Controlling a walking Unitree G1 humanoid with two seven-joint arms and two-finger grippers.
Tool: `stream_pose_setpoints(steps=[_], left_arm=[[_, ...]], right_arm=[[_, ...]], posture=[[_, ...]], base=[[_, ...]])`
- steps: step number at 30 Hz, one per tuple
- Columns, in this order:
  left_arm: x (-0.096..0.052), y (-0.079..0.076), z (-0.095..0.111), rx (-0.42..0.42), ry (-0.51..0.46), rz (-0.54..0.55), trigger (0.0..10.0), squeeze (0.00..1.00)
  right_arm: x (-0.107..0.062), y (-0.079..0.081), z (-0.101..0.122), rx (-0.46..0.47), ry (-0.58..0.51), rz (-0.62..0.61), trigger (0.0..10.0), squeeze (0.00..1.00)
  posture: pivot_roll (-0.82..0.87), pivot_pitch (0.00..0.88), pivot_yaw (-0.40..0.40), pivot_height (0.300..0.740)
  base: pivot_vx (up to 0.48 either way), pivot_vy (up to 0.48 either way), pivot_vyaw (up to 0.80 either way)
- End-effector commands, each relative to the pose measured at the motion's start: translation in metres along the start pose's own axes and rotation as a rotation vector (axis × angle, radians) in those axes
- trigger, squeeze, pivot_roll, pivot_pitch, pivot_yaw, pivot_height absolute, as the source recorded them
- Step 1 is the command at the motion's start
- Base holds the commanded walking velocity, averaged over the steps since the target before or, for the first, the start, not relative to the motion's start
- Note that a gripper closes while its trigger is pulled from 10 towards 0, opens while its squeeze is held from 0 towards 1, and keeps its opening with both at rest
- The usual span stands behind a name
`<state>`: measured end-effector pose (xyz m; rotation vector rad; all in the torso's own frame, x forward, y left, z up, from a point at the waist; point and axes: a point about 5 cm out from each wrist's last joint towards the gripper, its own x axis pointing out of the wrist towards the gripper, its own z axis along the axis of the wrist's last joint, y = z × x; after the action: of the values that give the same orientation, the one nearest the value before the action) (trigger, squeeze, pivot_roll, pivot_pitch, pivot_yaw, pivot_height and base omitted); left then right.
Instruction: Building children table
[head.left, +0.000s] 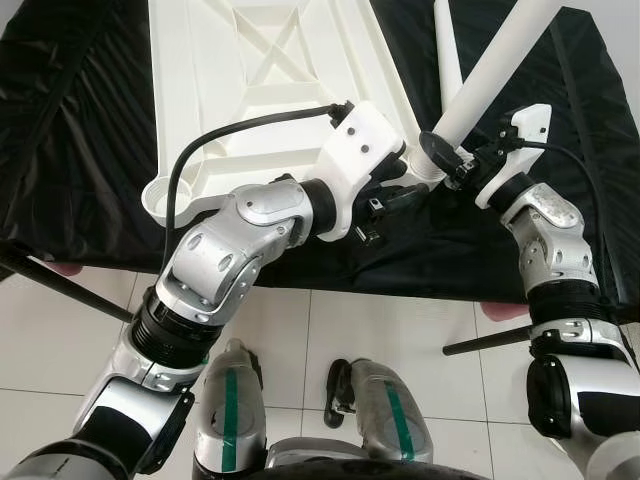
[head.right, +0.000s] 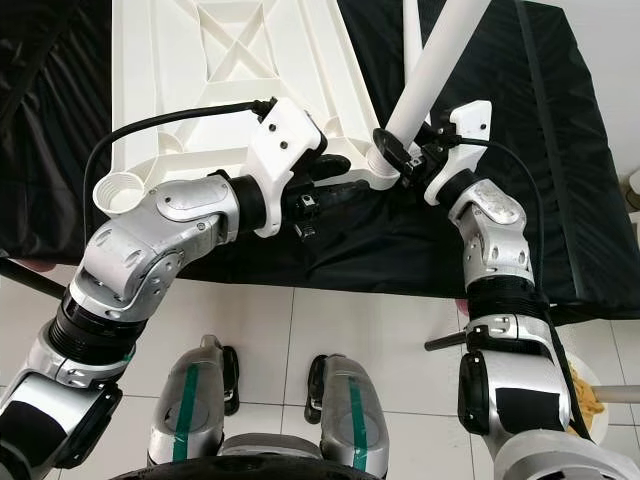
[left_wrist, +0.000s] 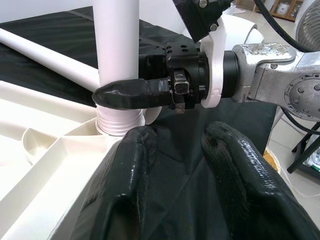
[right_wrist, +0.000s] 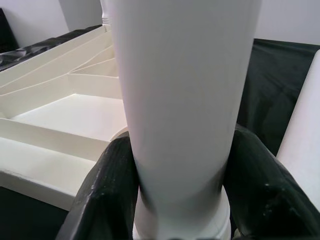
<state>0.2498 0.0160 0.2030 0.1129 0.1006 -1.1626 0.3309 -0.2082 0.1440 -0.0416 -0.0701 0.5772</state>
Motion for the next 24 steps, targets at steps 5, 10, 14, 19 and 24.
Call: stream_pose_setpoints(steps=[5,10,14,19,24], left_arm=[[0.001,-0.003,0.004,0.007,-0.003,-0.022,10.0,0.0],[0.001,-0.003,0.004,0.006,-0.002,-0.024,10.0,0.0],[0.001,-0.004,0.004,0.002,-0.002,-0.024,10.0,0.0],[0.001,-0.005,0.003,0.0,-0.002,-0.025,10.0,0.0],[0.0,-0.005,0.003,-0.001,-0.001,-0.025,10.0,0.0]], right_arm=[[-0.003,-0.002,0.0,0.014,-0.021,0.017,0.0,0.0],[-0.003,-0.002,-0.002,0.023,-0.001,-0.012,10.0,0.0],[-0.002,0.001,-0.001,0.046,-0.014,-0.053,10.0,0.0],[0.0,0.006,-0.001,0.057,-0.033,-0.095,10.0,0.0],[0.001,0.009,0.001,0.052,-0.057,-0.14,10.0,0.0]], posture=[[0.04,0.024,-0.056,0.74],[0.04,0.028,-0.057,0.74],[0.04,0.037,-0.059,0.74],[0.04,0.039,-0.06,0.74],[0.04,0.041,-0.059,0.74]], base=[[0.0,0.0,0.0],[0.0,0.0,0.0],[0.0,0.0,0.0],[0.0,0.0,0.0],[0.0,0.0,0.0]])
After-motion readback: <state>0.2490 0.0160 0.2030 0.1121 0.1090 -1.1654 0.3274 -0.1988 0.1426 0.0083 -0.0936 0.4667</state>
